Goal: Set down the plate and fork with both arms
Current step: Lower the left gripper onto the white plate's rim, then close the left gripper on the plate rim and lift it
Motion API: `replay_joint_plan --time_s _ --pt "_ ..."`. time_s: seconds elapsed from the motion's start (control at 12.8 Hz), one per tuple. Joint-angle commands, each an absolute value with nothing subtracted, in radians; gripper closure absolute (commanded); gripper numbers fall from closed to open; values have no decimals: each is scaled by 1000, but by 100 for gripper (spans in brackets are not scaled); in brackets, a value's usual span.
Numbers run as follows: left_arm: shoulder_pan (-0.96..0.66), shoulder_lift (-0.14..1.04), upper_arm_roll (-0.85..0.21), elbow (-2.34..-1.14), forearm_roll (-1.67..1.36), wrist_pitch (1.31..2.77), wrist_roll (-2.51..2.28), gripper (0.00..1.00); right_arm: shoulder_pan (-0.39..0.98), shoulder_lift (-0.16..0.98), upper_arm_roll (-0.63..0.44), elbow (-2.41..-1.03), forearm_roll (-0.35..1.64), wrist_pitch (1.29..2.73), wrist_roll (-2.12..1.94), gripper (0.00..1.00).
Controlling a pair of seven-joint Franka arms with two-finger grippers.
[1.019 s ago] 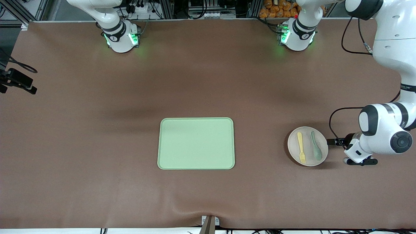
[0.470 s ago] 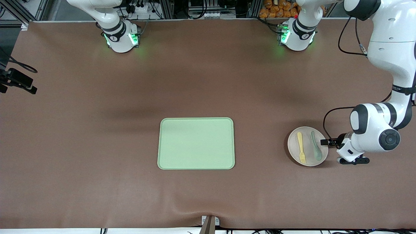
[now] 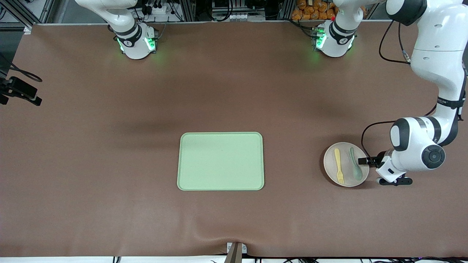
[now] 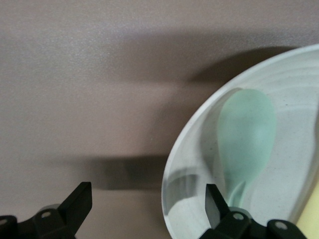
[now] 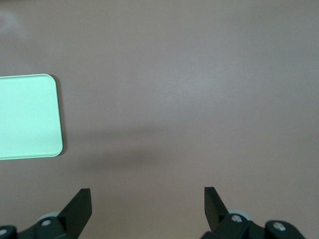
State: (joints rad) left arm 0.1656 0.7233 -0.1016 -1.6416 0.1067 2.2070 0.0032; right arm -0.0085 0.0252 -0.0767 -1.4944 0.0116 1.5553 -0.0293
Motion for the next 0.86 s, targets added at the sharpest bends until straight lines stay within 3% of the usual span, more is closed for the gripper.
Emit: replay_joint_plan --time_s 0.0,0.08,0.16,0.24,0.31,0.78 --pt "161 727 -103 -1641 118 2226 -12 0 -9 34 -80 -1474 18 1542 -34 0" --pt "161 727 -103 -1641 118 2226 -14 0 -9 34 -80 -1474 18 1542 -32 0" --pt "161 727 -104 -1640 115 2227 -15 23 -9 34 -80 -1474 18 1542 -32 0" --pt "163 727 -104 -1638 115 2227 -21 83 -9 34 -80 -1474 18 1542 -32 0" --pt "163 727 -104 -1638 115 2229 -21 100 -9 34 -80 -1474 18 1542 -32 0" --pt "163 727 -104 -1638 120 2229 -21 100 -9 34 -80 -1474 18 1542 -32 0"
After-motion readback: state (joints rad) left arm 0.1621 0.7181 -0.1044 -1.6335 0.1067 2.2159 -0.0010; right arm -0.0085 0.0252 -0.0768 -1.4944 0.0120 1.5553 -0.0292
